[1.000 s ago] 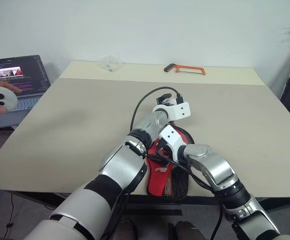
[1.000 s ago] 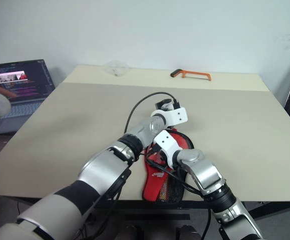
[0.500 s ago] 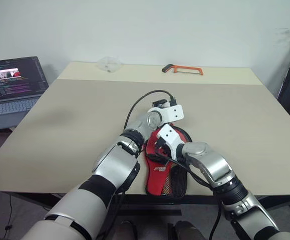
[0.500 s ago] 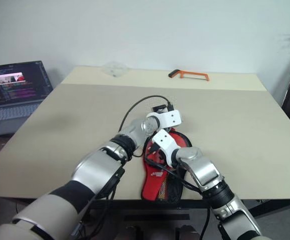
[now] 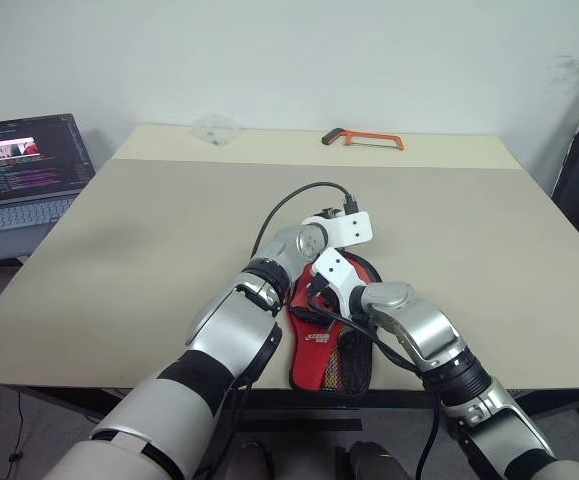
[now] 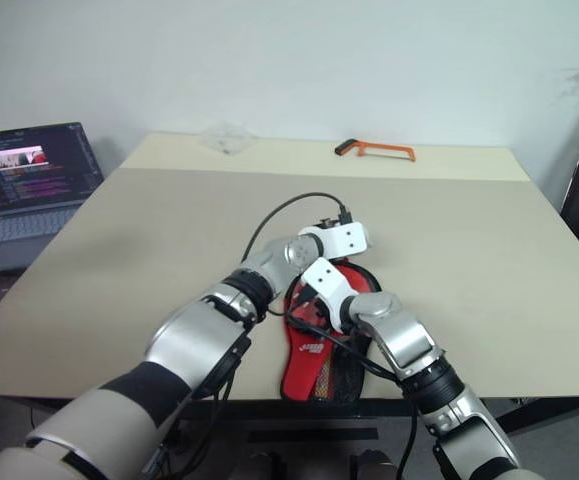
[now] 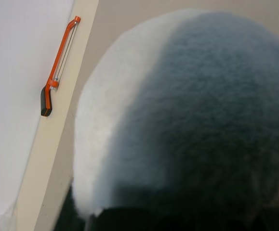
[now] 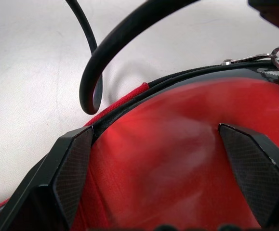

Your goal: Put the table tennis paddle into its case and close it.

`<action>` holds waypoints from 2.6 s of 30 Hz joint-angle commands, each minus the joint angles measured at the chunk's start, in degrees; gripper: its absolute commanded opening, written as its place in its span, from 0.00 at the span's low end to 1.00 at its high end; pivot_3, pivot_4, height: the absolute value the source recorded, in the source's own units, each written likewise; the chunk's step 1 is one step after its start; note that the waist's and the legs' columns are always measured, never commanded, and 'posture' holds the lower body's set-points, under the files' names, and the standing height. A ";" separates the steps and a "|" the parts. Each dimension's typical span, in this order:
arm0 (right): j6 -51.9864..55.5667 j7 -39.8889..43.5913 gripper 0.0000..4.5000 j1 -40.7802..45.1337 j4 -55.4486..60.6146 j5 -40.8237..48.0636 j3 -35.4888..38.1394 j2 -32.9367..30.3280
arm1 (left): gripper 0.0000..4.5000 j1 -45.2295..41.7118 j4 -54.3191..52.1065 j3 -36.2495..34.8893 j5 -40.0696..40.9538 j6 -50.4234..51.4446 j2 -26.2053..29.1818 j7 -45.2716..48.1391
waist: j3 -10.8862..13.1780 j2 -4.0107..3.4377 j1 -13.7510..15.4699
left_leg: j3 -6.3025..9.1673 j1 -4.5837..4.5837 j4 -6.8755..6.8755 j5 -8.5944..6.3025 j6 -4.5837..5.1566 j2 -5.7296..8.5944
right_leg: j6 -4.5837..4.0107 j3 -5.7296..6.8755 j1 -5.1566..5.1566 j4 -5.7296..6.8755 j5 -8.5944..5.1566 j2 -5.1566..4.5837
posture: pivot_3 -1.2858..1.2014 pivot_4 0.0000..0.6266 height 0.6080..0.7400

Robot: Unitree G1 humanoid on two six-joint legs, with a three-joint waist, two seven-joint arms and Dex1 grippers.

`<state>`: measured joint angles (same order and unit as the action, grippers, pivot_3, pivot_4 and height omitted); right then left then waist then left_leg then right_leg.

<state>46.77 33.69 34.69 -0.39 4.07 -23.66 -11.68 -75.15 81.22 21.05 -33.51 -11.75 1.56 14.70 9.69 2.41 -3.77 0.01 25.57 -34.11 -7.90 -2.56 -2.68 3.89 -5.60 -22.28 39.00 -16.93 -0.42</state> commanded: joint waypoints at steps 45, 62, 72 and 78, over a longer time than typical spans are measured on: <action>4.10 -0.47 1.00 -3.58 -1.53 -1.03 -2.43 0.16 | 0.98 -0.48 -1.91 2.98 -2.84 -0.76 -1.16 -4.08 | -0.04 -0.07 0.91 | -0.03 0.08 0.02 -0.03 -0.06 0.01 | -0.03 0.04 0.00 -0.09 -0.09 -0.04 | 0.52 0.24 1.00; 1.34 2.97 1.00 -0.74 -4.58 -1.13 -2.34 -0.73 | 1.00 -1.93 -11.38 -14.65 20.92 -10.13 15.45 37.32 | -0.03 -0.10 -0.58 | 0.01 -0.01 0.03 -0.01 -0.03 -0.03 | -0.06 0.02 0.02 0.00 -0.06 0.02 | 0.52 0.24 1.00; 7.20 10.40 1.00 3.79 9.12 4.97 1.16 -5.17 | 1.00 8.64 -34.60 -22.39 40.45 8.50 27.60 65.70 | 0.10 -0.26 -1.07 | 0.02 0.17 0.09 -0.02 -0.04 -0.06 | -0.23 0.05 -0.06 -0.02 -0.05 0.00 | 0.52 0.24 1.00; 14.00 11.64 1.00 7.46 18.50 10.92 7.67 -8.79 | 1.00 21.87 -51.35 -21.36 44.17 19.96 32.29 67.15 | 0.36 -0.33 -0.94 | 0.16 0.38 0.14 -0.02 -0.04 -0.12 | -0.46 0.17 -0.27 0.05 0.01 0.05 | 0.52 0.24 1.00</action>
<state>59.38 44.84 40.30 13.88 12.80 -19.30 -19.70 -53.51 35.05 -0.23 8.99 5.87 32.89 82.39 10.04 2.08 -4.71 0.18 25.96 -33.97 -7.93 -2.60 -2.80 3.44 -5.42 -22.55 39.04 -16.92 -0.38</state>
